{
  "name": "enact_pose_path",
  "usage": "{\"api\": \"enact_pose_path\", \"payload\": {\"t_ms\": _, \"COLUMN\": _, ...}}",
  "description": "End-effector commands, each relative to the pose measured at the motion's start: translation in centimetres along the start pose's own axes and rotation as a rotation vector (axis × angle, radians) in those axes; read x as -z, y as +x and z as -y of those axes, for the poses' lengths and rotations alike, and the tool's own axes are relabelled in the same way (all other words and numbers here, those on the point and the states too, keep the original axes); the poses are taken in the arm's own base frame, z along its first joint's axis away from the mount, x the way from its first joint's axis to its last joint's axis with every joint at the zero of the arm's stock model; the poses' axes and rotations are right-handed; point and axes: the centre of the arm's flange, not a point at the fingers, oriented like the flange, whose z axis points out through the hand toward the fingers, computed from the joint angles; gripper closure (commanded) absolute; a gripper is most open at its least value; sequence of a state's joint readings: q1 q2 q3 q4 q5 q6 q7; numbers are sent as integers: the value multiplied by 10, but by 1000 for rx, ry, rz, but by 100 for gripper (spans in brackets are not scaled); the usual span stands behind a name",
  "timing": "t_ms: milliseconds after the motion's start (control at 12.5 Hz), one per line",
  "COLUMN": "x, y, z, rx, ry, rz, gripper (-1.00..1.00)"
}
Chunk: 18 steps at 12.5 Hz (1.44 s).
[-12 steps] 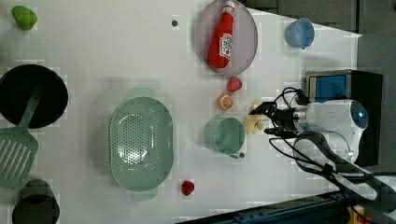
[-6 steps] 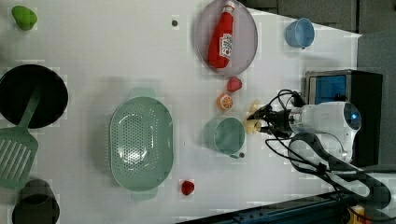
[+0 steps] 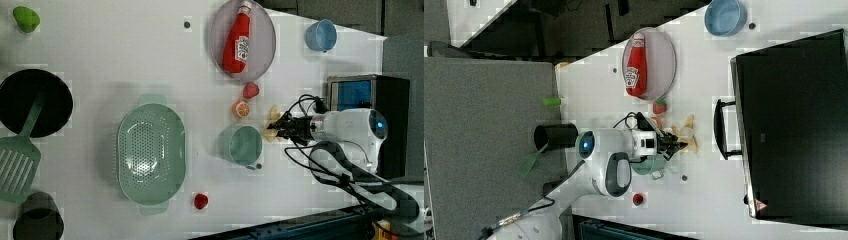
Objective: Pick banana from table and place on oven.
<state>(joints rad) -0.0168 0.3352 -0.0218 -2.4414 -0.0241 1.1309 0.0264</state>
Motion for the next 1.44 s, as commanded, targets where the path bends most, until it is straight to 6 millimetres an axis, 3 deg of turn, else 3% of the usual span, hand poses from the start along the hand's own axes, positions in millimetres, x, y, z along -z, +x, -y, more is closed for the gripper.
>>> {"api": "enact_pose_path", "payload": {"t_ms": 80, "x": 94, "y": 12, "z": 17, "rx": -16, "ry": 122, "rz": -120, "gripper": 47}}
{"api": "enact_pose_path", "payload": {"t_ms": 560, "x": 288, "y": 0, "z": -5, "rx": -32, "ry": 99, "rz": -107, "gripper": 47}}
{"api": "enact_pose_path", "payload": {"t_ms": 800, "x": 357, "y": 1, "z": -17, "rx": -49, "ry": 52, "rz": -62, "gripper": 47}}
{"api": "enact_pose_path", "payload": {"t_ms": 960, "x": 386, "y": 13, "z": -24, "rx": -74, "ry": 44, "rz": -50, "gripper": 47}}
{"api": "enact_pose_path", "payload": {"t_ms": 1120, "x": 403, "y": 38, "z": -35, "rx": -119, "ry": 72, "rz": -67, "gripper": 47}}
{"api": "enact_pose_path", "payload": {"t_ms": 1280, "x": 402, "y": 70, "z": -58, "rx": -149, "ry": 75, "rz": -63, "gripper": 47}}
{"api": "enact_pose_path", "payload": {"t_ms": 1440, "x": 388, "y": 103, "z": -90, "rx": -144, "ry": 63, "rz": -48, "gripper": 47}}
